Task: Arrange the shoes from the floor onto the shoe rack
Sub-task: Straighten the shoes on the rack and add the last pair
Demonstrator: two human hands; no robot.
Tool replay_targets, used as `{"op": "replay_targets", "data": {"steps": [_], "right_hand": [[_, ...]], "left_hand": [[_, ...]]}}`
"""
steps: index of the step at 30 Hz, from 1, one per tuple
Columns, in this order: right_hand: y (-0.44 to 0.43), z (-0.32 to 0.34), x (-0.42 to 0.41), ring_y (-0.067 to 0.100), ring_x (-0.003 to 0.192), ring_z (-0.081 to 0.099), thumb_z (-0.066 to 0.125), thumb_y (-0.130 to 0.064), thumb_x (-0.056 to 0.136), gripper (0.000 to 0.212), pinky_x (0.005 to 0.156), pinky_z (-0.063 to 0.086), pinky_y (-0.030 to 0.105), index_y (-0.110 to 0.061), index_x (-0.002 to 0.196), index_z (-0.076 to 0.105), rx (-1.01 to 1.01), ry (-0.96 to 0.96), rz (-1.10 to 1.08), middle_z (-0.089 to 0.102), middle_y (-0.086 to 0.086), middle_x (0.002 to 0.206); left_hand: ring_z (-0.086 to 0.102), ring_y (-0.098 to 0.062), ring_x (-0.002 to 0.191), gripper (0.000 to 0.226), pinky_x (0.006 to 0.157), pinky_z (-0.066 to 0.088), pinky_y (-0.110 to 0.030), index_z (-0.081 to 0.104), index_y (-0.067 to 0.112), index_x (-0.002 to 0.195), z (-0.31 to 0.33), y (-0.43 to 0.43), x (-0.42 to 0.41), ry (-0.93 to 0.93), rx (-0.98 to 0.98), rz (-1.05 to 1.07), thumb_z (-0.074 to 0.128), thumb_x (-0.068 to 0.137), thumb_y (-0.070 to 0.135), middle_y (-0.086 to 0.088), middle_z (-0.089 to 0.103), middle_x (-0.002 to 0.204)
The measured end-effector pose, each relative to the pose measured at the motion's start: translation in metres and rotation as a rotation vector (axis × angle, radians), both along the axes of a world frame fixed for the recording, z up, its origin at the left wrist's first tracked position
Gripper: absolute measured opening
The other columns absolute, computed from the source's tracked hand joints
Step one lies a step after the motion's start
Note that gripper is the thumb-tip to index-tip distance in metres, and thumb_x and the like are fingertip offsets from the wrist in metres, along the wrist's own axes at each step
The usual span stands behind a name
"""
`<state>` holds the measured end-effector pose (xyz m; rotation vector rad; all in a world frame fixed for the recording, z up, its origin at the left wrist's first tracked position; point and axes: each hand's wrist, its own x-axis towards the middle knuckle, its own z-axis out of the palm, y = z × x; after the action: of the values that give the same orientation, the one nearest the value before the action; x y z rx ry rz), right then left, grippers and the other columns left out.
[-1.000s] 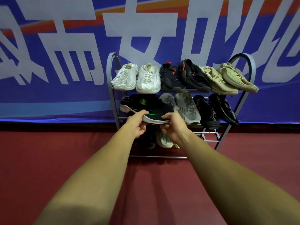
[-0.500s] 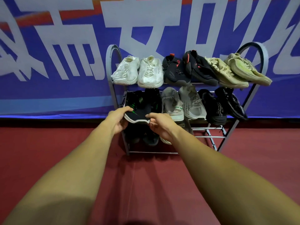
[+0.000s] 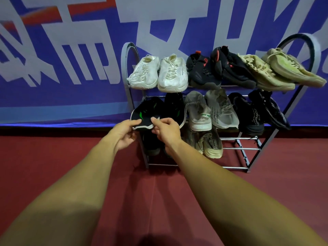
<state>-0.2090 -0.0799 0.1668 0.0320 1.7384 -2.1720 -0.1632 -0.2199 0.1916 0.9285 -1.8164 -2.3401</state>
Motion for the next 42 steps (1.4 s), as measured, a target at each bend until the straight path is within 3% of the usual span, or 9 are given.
{"op": "replay_targets", "data": {"steps": [4, 11, 15, 20, 26, 29, 32, 36, 42], "right_hand": [[-0.002, 0.001, 0.003, 0.014, 0.057, 0.063, 0.075, -0.023, 0.085, 0.027, 0.047, 0.039, 0.022, -0.013, 0.096, 0.052, -0.004, -0.016, 0.001, 0.061, 0.0, 0.064], [-0.02, -0.004, 0.011, 0.024, 0.081, 0.069, 0.067, -0.048, 0.051, 0.051, 0.076, 0.057, 0.042, -0.026, 0.096, 0.058, 0.11, 0.038, -0.122, 0.074, 0.005, 0.086], [-0.02, -0.002, 0.01, 0.022, 0.083, 0.07, 0.068, -0.04, 0.064, 0.033, 0.082, 0.057, 0.045, -0.025, 0.092, 0.058, 0.223, 0.123, -0.151, 0.073, 0.0, 0.081], [-0.016, 0.0, 0.012, 0.02, 0.081, 0.068, 0.069, -0.035, 0.072, 0.029, 0.081, 0.055, 0.041, -0.02, 0.093, 0.058, 0.281, 0.182, -0.156, 0.072, -0.001, 0.078], [-0.017, 0.005, 0.003, 0.023, 0.087, 0.068, 0.065, -0.03, 0.076, 0.034, 0.085, 0.054, 0.042, -0.019, 0.108, 0.061, 0.302, 0.223, -0.132, 0.072, 0.003, 0.084], [-0.015, 0.004, -0.005, 0.027, 0.091, 0.067, 0.063, -0.028, 0.077, 0.023, 0.087, 0.054, 0.044, -0.024, 0.099, 0.06, 0.407, 0.232, -0.106, 0.073, 0.004, 0.088], [-0.014, -0.001, -0.007, 0.029, 0.099, 0.066, 0.063, -0.028, 0.083, 0.032, 0.086, 0.053, 0.038, -0.025, 0.114, 0.063, 0.565, 0.255, -0.039, 0.072, 0.004, 0.101], [-0.01, -0.002, -0.012, 0.029, 0.107, 0.065, 0.064, -0.029, 0.089, 0.04, 0.084, 0.048, 0.032, -0.026, 0.129, 0.063, 0.603, 0.271, -0.053, 0.071, 0.004, 0.115], [-0.013, 0.001, -0.02, 0.027, 0.096, 0.07, 0.066, -0.037, 0.085, 0.043, 0.091, 0.055, 0.043, -0.022, 0.125, 0.066, 0.501, 0.252, -0.054, 0.074, 0.002, 0.104]], "left_hand": [[0.05, -0.006, 0.061, 0.008, 0.054, 0.035, -0.016, 0.061, 0.023, 0.085, -0.002, -0.004, 0.004, -0.024, 0.016, -0.01, 0.066, 0.089, 0.018, 0.005, 0.065, 0.065], [0.055, -0.008, 0.067, 0.007, 0.057, 0.041, -0.016, 0.065, 0.022, 0.085, -0.007, -0.002, 0.001, 0.002, 0.087, 0.031, 0.066, 0.09, 0.017, 0.003, 0.068, 0.072], [0.052, -0.006, 0.061, 0.01, 0.048, 0.04, -0.013, 0.063, 0.024, 0.082, -0.009, -0.003, 0.001, -0.018, 0.049, 0.001, 0.065, 0.091, 0.019, 0.006, 0.066, 0.066], [0.05, -0.006, 0.061, 0.009, 0.053, 0.037, -0.015, 0.062, 0.025, 0.084, -0.009, -0.007, 0.002, -0.021, 0.007, -0.025, 0.064, 0.091, 0.02, 0.006, 0.062, 0.071], [0.058, -0.005, 0.069, 0.016, 0.059, 0.037, -0.018, 0.064, 0.031, 0.101, -0.008, -0.005, -0.005, 0.051, 0.034, -0.022, 0.064, 0.092, 0.018, 0.007, 0.069, 0.086], [0.056, -0.002, 0.052, 0.028, 0.053, 0.038, -0.018, 0.061, 0.028, 0.098, -0.007, 0.005, -0.011, 0.07, 0.032, -0.008, 0.062, 0.088, 0.002, 0.01, 0.067, 0.065], [0.068, -0.008, 0.062, 0.047, 0.054, 0.05, -0.019, 0.062, 0.026, 0.1, -0.012, 0.005, -0.016, 0.119, 0.075, 0.019, 0.056, 0.08, -0.017, 0.004, 0.073, 0.079], [0.055, 0.0, 0.041, 0.028, 0.047, 0.037, -0.015, 0.062, 0.023, 0.087, -0.02, 0.006, -0.016, 0.007, 0.084, 0.024, 0.059, 0.087, -0.006, 0.009, 0.065, 0.058], [0.056, -0.005, 0.059, 0.02, 0.055, 0.037, -0.016, 0.063, 0.02, 0.088, -0.025, 0.006, -0.027, 0.036, 0.143, 0.096, 0.067, 0.085, 0.0, 0.003, 0.064, 0.075]]}}
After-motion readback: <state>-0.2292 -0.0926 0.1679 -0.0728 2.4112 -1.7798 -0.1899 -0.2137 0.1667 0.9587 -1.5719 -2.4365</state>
